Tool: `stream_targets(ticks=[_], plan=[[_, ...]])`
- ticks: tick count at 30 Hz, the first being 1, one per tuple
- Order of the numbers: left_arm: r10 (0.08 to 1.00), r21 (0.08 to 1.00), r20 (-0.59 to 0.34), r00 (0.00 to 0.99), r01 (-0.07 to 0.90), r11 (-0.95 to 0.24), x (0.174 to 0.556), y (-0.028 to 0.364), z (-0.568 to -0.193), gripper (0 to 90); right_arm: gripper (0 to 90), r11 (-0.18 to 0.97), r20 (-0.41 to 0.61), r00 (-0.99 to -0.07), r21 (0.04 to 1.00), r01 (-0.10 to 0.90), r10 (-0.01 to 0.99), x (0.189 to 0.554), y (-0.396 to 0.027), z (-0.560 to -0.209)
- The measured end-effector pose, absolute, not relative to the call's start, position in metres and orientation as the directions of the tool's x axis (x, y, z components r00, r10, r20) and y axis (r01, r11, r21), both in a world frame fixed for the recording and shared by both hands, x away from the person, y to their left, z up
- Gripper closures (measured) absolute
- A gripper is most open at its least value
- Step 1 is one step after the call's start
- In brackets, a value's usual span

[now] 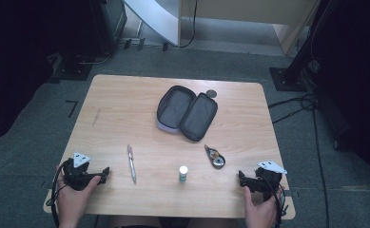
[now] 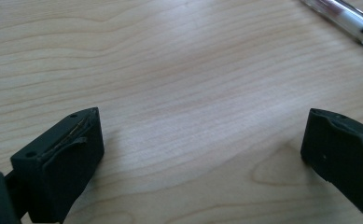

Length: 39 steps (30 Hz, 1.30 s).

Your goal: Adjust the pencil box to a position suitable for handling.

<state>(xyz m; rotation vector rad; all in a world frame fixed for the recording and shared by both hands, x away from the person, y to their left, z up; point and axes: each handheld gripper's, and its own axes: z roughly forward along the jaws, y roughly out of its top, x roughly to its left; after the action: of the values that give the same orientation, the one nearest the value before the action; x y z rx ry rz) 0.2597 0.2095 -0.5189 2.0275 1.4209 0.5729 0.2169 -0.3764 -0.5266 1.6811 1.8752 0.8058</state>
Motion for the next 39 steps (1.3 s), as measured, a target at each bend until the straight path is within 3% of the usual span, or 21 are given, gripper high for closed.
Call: stream_targets(ticks=[6,8,10,12,14,17,26,31,39], plan=[[0.946,0.682,0.011,0.325,0.689,-0.245,0.260,0.211,-0.519,0.0,0.1,0.056,0.027,-0.107,0.711,0.701,0.994,0.218,-0.376,-0.526],[0.946,0.682,0.012,0.323,0.690,-0.244,0.260,0.211,-0.519,0.0,6.6,0.035,0.029,-0.080,0.720,0.693,0.996,0.216,-0.377,-0.526],[0.946,0.682,0.012,0.323,0.690,-0.244,0.261,0.211,-0.519,0.0,18.7,0.037,0.033,-0.090,0.734,0.678,0.995,0.214,-0.377,-0.524],[0.946,0.682,0.012,0.323,0.690,-0.244,0.261,0.211,-0.519,0.0,22.1,0.024,0.051,-0.091,0.737,0.676,0.995,0.213,-0.375,-0.519],[0.946,0.681,0.012,0.323,0.690,-0.245,0.261,0.211,-0.519,0.0,28.7,0.045,0.055,-0.129,0.748,0.663,0.990,0.213,-0.370,-0.511],[0.946,0.681,0.012,0.323,0.690,-0.245,0.261,0.211,-0.519,0.0,29.9,0.063,0.048,-0.156,0.768,0.638,0.987,0.214,-0.361,-0.501],[0.946,0.681,0.012,0.324,0.690,-0.245,0.261,0.211,-0.519,0.0,48.7,0.146,0.062,-0.346,0.828,0.542,0.936,0.239,-0.310,-0.461],[0.947,0.683,0.010,0.320,0.690,-0.240,0.262,0.211,-0.519,0.0,63.7,0.178,0.070,-0.424,0.837,0.518,0.903,0.256,-0.284,-0.453],[0.947,0.683,0.010,0.320,0.690,-0.240,0.262,0.211,-0.519,0.0,79.7,0.210,0.054,-0.477,0.850,0.483,0.877,0.287,-0.247,-0.449]])
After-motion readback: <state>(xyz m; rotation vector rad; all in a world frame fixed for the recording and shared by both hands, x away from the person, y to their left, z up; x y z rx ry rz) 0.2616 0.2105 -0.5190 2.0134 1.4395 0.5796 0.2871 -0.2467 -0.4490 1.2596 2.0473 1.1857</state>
